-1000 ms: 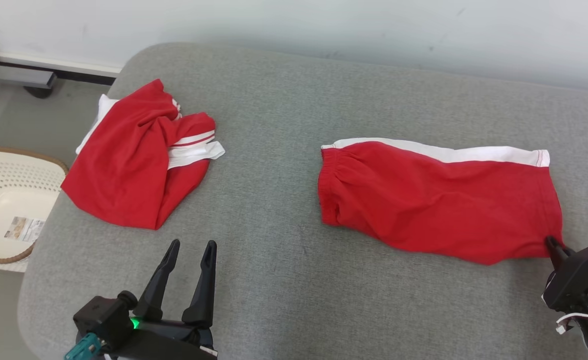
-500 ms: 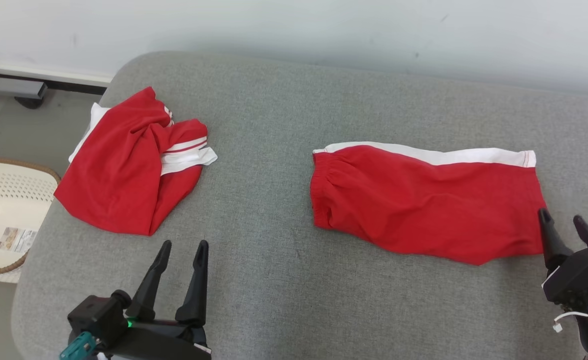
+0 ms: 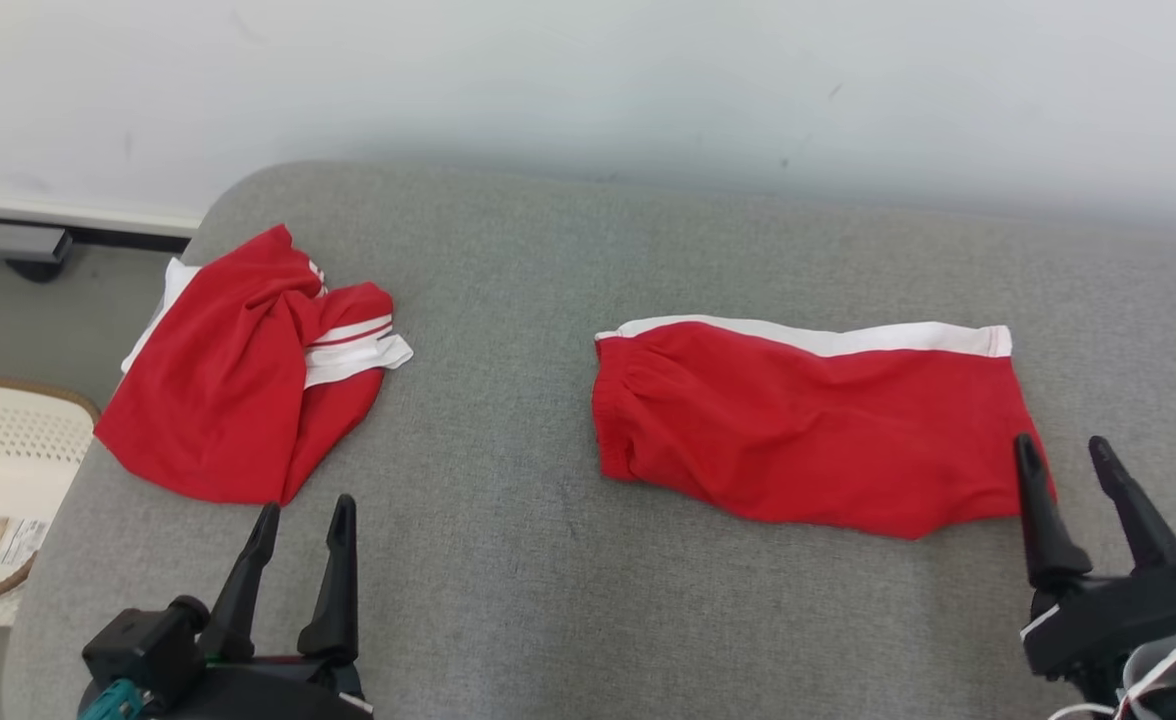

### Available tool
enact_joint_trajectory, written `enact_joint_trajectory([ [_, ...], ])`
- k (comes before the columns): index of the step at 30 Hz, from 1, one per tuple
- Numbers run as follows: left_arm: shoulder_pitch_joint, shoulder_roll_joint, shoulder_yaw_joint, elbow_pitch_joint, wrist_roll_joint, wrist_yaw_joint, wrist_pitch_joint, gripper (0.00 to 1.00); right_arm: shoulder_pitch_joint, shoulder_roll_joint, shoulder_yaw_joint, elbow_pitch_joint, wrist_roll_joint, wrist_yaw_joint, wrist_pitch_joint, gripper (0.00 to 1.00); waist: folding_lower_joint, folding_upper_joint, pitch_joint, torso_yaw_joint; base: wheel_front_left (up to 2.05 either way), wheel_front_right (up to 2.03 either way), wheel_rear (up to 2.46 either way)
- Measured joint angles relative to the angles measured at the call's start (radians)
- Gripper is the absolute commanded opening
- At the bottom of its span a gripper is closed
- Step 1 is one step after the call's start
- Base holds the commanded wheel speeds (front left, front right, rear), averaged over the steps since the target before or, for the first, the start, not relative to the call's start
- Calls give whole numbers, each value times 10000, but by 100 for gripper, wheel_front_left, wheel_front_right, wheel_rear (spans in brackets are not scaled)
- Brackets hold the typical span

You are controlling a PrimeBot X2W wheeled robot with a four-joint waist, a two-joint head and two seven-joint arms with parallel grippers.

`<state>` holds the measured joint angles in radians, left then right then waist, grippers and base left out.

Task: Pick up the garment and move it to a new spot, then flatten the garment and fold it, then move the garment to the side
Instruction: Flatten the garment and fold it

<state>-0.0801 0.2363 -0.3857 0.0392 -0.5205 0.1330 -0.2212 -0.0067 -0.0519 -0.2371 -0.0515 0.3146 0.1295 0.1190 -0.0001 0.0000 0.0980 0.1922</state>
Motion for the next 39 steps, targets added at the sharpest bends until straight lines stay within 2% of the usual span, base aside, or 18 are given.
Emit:
enact_joint_trajectory([
  [13,323,418,-75,153,23,176,552,100,1642,19,602,-468,-46,0,-1175,100,-1,0,-627,-164,0,0,0],
  [24,569,568,-61,240,-153,98,602,100,2600,27,690,161,466,0,-2067,100,0,0,-952,-259,0,0,0],
  [39,800,696,-23,359,-299,71,428,100,2674,25,1055,380,525,0,-2163,100,1,-1,-1084,-493,0,0,0],
])
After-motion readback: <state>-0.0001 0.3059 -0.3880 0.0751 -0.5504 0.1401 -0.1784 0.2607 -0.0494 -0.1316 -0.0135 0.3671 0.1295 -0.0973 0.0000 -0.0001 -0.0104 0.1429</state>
